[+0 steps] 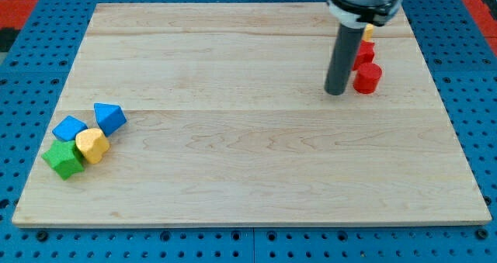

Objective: Push the red star a bit right

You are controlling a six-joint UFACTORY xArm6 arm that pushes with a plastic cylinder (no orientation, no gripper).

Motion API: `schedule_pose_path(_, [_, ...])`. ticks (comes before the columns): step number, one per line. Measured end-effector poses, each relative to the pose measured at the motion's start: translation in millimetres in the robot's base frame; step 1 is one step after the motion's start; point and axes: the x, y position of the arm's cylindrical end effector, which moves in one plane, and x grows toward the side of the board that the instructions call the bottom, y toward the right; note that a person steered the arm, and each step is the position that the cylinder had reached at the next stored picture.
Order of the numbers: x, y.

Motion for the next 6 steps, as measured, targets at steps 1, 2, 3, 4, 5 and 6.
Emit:
schedule_pose_path(1, [-40.1, -0.8])
schedule_pose_path(2, [-56.1, 5.8])
schedule_pose_path(3, [-77.4, 42.9])
schedule_pose_path(4, [-75.2, 43.1])
schedule_pose_path(5, [-70.2, 51.2])
schedule_pose_path(6, [-70.3, 35.2])
